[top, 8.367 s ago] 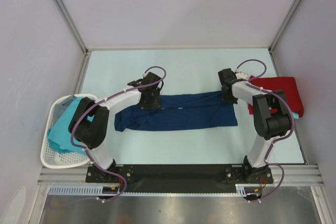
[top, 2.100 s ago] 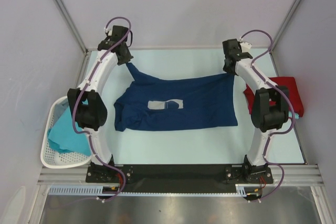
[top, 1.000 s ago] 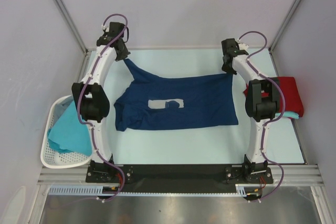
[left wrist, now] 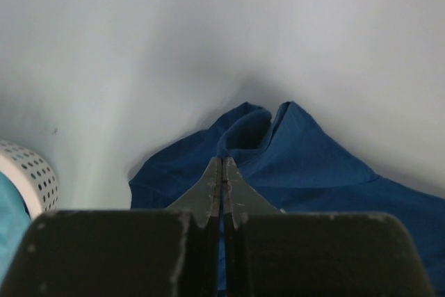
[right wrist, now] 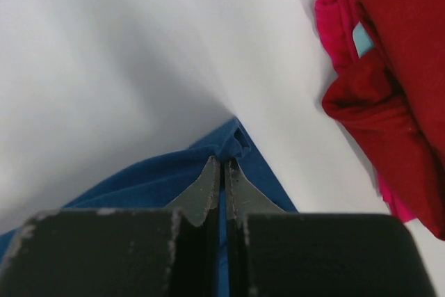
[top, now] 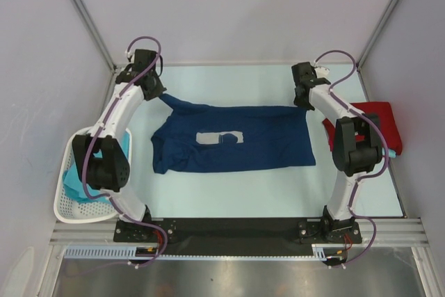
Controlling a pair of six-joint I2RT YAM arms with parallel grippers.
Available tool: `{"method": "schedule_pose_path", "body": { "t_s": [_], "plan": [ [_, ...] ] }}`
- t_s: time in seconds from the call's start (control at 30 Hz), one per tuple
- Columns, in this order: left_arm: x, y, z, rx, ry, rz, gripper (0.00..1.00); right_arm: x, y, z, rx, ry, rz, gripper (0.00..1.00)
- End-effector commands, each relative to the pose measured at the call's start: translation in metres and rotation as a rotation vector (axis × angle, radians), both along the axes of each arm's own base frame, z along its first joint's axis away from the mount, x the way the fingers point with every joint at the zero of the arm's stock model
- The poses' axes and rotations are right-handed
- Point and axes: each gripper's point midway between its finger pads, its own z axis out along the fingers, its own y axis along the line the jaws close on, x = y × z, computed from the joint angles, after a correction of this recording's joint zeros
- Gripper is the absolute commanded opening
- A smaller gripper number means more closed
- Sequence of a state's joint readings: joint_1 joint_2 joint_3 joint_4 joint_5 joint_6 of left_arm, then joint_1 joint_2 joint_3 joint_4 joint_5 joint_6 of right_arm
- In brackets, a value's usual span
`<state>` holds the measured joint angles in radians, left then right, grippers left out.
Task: Fold and stack the t-shirts
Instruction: Fold the other side of the tshirt into a rectangle
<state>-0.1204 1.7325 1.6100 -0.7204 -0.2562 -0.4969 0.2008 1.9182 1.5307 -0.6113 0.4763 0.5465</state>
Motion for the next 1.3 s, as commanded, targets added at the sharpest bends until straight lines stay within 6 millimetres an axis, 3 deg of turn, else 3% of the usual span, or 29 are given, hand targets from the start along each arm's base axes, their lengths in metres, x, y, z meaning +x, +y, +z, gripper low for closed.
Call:
{"method": "schedule_pose_path", "body": {
  "t_s": [0.0,0.33,0.73,0.97,1.27],
  "plan": [
    [-0.011,-0.002,0.015,-0.017,-0.070,0.002,0.00,-0.007,-0.003,0.015,-0.013,-0.051,-0.024,0.00],
    [-0.043,0.002,-0.008,-0.014,-0.038,0.010,0.00,-0.027,-0.005,0.005,-0.019,-0.032,-0.044,0.00],
    [-0.073,0.005,-0.016,-0.005,-0.045,0.015,0.00,-0.042,-0.011,-0.013,-0.036,0.003,-0.071,0.00],
    [-0.084,0.003,-0.033,-0.003,-0.005,0.003,0.00,-0.045,-0.006,-0.026,-0.034,0.021,-0.067,0.00],
    [-0.096,-0.004,-0.069,0.004,0.090,-0.016,0.00,-0.058,-0.012,-0.038,-0.049,0.050,-0.073,0.00]
  ]
}}
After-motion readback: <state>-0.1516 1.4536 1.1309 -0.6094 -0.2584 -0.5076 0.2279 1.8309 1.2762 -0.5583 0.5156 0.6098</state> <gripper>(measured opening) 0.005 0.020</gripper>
